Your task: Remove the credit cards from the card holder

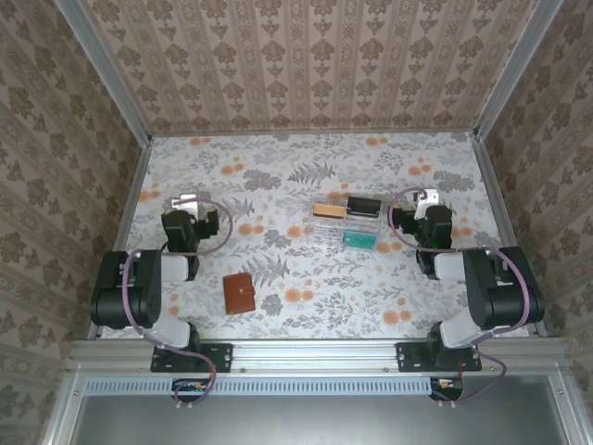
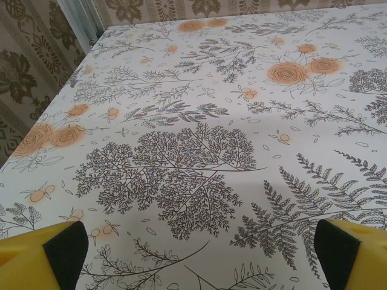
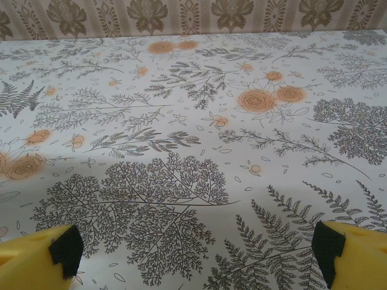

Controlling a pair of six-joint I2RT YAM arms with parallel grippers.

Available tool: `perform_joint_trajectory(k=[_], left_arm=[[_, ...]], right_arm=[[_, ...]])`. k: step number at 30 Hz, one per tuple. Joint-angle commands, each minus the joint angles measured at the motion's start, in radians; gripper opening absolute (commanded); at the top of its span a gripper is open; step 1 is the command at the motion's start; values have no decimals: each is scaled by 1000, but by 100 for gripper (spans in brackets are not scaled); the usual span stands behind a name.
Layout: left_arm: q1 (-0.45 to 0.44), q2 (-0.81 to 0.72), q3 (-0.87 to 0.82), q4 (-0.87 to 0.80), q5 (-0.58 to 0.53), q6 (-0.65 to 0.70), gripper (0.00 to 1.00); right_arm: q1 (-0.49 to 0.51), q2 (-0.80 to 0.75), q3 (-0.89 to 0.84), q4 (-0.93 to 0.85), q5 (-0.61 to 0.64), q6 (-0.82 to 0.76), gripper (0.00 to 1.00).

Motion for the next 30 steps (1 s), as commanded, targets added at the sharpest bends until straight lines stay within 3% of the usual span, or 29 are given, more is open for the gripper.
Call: perform_joint_trajectory(k=[1,25,28,30], left_arm=[[-3,0,8,32,15,24,100],[16,-8,17,12,61,17,100],[14,-103,85,-186,26,6,100],[14,-182,164,-389,-2,-22,100]], right_arm=[[6,1,17,0,16,7,100],[4,0,16,-1,13,9,100],[4,-44,20,-37,64,27,100],[4,-113,60,-173,123,44,100]])
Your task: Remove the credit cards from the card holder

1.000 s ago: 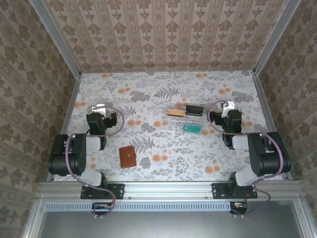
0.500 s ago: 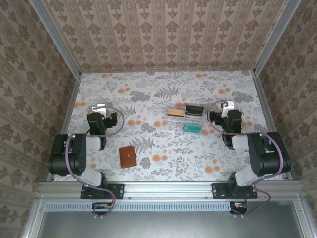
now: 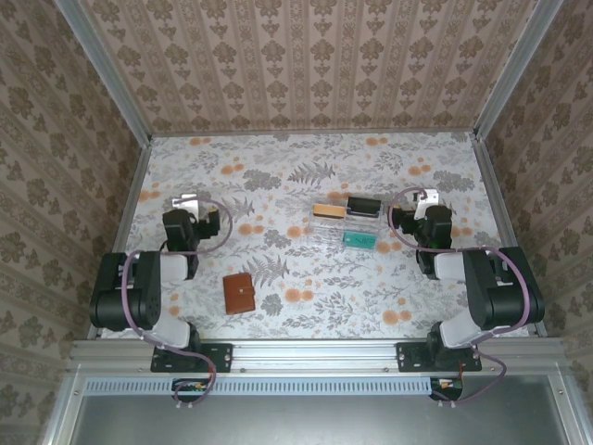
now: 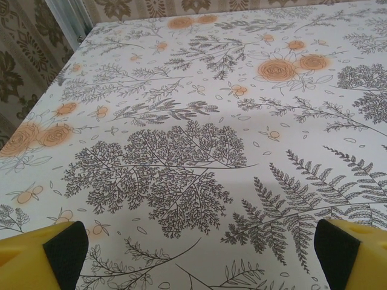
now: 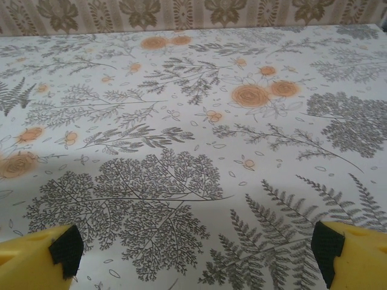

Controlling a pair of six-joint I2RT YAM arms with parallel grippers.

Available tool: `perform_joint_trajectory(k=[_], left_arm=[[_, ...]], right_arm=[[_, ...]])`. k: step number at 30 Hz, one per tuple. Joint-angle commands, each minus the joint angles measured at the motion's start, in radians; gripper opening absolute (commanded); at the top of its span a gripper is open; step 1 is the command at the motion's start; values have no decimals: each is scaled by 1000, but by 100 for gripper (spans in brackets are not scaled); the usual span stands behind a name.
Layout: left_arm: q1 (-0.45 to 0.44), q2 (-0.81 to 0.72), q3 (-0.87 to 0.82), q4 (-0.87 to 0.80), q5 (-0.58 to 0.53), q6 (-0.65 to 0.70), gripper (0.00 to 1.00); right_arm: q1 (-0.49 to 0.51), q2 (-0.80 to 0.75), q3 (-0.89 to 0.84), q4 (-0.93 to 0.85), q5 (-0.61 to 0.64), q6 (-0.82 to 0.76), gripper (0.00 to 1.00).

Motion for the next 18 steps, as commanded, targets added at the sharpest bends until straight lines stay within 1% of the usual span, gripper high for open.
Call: perform_joint_trajectory(k=[1,2,4,5,6,7,9,11,13,16,18], left_arm=[[7,-146,163,-335,-66,-68,100],[7,-176,212,-452,-99,-118,100],[10,-222,348,-710,-156,-231,100],[15,-238,404,-823,-163,-287,100],[20,-249,433,-887,-150,-314,100],[24,-266,446,-927,-127,-332,100],[25,-313,442,-973,-72,-390,100],[22,-356,429,-1003,18,-438,100],[5,-384,423,-1065,76,-483,100],[-47,-408,410,-1164,108,-540,96],[-102,-424,391,-1217,103,-572,94]], right_arm=[[3,-123,90,-216,120,47,100],[3,-161,130,-320,160,65,100],[2,-221,190,-470,220,116,100],[2,-248,219,-542,255,165,100],[1,-270,247,-601,276,213,100],[-4,-289,281,-673,279,258,100],[-6,-314,343,-784,246,298,100],[-7,-333,372,-826,187,334,100],[-6,-354,385,-839,102,353,100],[7,-382,400,-872,22,401,100],[54,-406,404,-896,12,405,100]])
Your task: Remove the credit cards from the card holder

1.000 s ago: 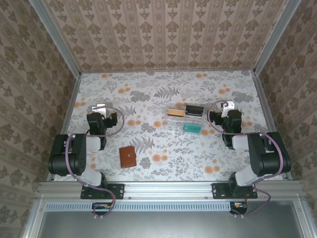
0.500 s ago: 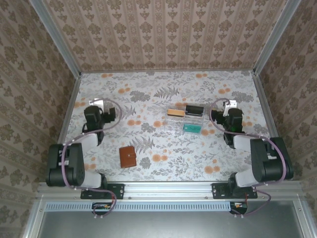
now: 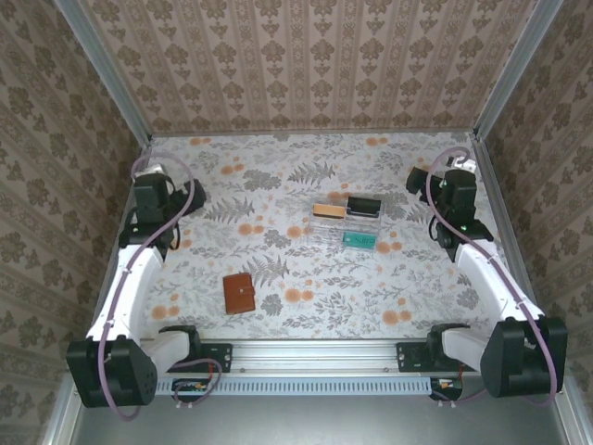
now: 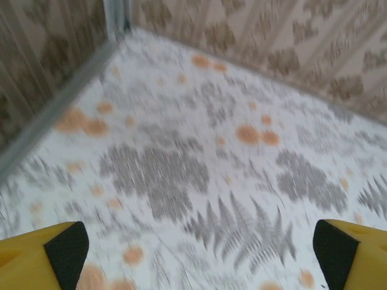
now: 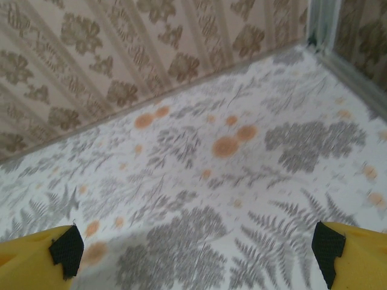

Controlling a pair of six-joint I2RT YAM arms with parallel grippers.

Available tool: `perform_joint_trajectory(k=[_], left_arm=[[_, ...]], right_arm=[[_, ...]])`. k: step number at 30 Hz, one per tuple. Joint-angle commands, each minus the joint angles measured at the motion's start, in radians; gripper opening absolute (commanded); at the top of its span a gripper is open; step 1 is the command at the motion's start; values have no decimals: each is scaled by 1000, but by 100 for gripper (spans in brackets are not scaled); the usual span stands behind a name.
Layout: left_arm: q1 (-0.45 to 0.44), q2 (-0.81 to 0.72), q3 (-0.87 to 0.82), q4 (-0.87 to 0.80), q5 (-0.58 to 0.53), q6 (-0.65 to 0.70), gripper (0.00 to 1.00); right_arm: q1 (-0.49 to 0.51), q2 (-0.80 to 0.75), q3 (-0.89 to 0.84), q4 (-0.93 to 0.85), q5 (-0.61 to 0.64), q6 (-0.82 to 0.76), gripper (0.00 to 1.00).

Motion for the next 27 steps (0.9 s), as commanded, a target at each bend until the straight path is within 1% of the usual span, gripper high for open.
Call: perform_joint_trajectory(k=[1,7,9,13,18,22,25,27], left_arm=[[-82,-38,-44,-198,47,-124,93],[-231,-63,-172,-251,79,-245,87],[-272,-72,-193,-292,69,-288,87],[-316,-122,-269,-343,86,-362,87],[-323,-237,-424,-222,224,-412,87],[-324,-240,-471,-153,271,-386,87],[-326,-223,-514,-61,328,-411,86],[-352,-222,-536,6,349,-440,86]], right_arm=[[71,-48,28,-118,-65,64,100],[262,-104,-5,-177,-42,81,100],[334,-121,-16,-197,-3,77,100],[447,-125,-32,-213,48,105,100],[583,-100,-11,-256,150,156,100],[672,-71,12,-276,200,169,100],[698,-50,41,-318,211,176,100],[710,-51,48,-332,218,179,100]])
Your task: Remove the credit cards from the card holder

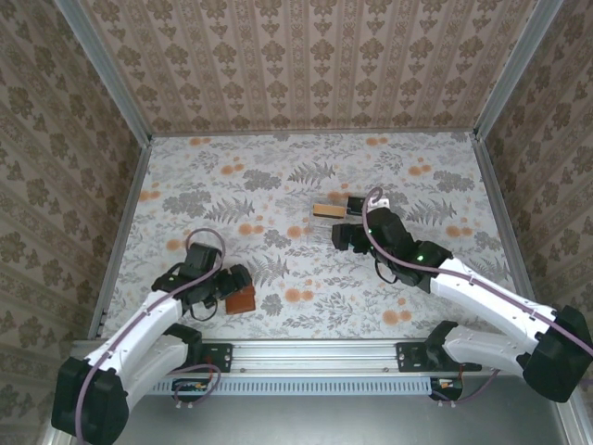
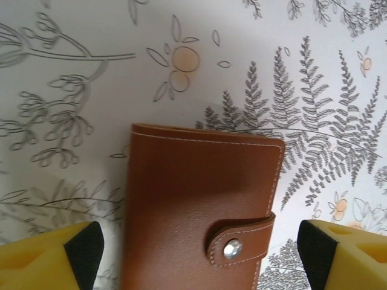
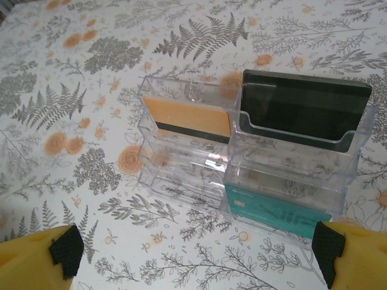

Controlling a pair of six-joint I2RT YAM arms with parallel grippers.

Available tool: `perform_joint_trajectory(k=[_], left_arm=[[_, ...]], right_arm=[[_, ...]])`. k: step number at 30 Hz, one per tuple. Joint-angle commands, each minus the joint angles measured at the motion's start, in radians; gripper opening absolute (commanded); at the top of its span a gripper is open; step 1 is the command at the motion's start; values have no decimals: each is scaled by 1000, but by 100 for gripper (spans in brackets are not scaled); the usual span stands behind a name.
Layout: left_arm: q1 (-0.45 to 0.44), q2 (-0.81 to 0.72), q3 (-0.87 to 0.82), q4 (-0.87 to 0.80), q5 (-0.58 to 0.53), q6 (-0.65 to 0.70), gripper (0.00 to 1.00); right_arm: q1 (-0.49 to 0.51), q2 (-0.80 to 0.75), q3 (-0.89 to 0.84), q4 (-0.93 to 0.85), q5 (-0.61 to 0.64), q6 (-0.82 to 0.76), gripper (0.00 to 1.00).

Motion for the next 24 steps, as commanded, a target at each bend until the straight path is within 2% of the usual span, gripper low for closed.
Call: perform_joint_trajectory(k=[1,6,11,17,20,24], left_arm=[[-41,5,-36,146,75,-60,86],[-140,16,-57,248,56,-158,85],[-256,46,-48,338,-18,-214,86],[-346,183,-24,492,-51,-253,86],[-366,236,5,490,-61,-245,86],[-348,169,28,353,-118,-261,90]], right_arm=[[20,-2,42,-53,62,26,100],[30,-20,32,-72,65,36,100],[31,-41,22,-92,66,32,100],[47,-19,66,-158,69,30,100],[77,21,106,-191,80,15,100],[136,102,175,-246,114,13,100]])
